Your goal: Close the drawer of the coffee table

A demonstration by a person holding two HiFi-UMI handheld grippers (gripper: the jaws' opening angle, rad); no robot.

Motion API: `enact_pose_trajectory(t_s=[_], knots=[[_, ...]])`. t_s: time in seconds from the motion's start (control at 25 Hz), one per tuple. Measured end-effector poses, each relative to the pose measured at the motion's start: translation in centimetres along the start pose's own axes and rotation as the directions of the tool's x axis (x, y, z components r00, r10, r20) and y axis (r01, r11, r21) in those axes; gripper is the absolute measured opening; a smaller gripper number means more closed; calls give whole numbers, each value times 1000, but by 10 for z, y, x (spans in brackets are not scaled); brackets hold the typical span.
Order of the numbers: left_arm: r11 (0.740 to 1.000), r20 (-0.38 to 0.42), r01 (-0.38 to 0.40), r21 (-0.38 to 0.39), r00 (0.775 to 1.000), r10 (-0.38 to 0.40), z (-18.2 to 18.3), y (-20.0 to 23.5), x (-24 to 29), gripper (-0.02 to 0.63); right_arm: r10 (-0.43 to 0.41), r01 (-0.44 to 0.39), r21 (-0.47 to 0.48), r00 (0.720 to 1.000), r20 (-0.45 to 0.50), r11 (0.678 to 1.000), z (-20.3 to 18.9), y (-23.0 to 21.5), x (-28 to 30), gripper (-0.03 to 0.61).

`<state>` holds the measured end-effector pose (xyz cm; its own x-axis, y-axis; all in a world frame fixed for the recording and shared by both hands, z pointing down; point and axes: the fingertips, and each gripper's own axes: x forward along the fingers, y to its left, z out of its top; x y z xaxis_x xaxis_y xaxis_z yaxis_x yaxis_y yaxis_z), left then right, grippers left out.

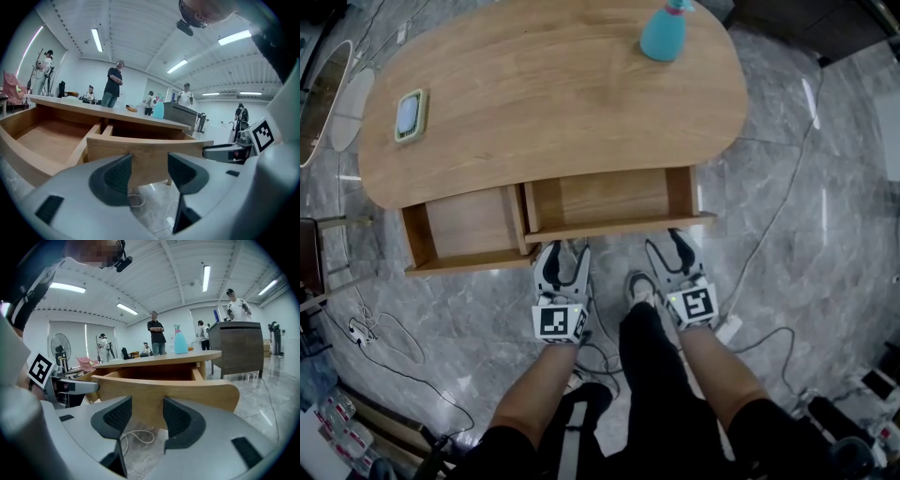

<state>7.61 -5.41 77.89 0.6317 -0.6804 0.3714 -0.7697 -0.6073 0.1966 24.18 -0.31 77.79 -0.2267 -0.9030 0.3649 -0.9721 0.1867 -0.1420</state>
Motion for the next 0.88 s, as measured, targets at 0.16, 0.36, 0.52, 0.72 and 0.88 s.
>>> enact_pose_trajectory(t_s=[0.16, 0.36, 0.52, 0.72, 0.88], knots=[[1000, 18, 2, 8, 1000, -2, 13, 7, 13, 225, -6, 6, -12, 1000, 6, 1000, 13, -7, 14, 201], [1000, 24, -5, 9, 1000, 5, 21, 11, 26, 226, -16, 16, -10, 1000, 17, 1000, 22, -17, 27, 201], [1000, 39, -20, 4, 999, 19, 29, 16, 40, 227, -10, 11, -23, 999, 41, 1000, 29, -24, 39, 201], [999, 55, -35, 5, 998, 34, 37, 25, 57, 227, 9, -8, -31, 999, 51, 1000, 37, -31, 55, 201], [999, 59, -37, 24, 998, 36, 44, 31, 71, 227, 11, -9, -36, 998, 60, 999, 45, -39, 69, 201]])
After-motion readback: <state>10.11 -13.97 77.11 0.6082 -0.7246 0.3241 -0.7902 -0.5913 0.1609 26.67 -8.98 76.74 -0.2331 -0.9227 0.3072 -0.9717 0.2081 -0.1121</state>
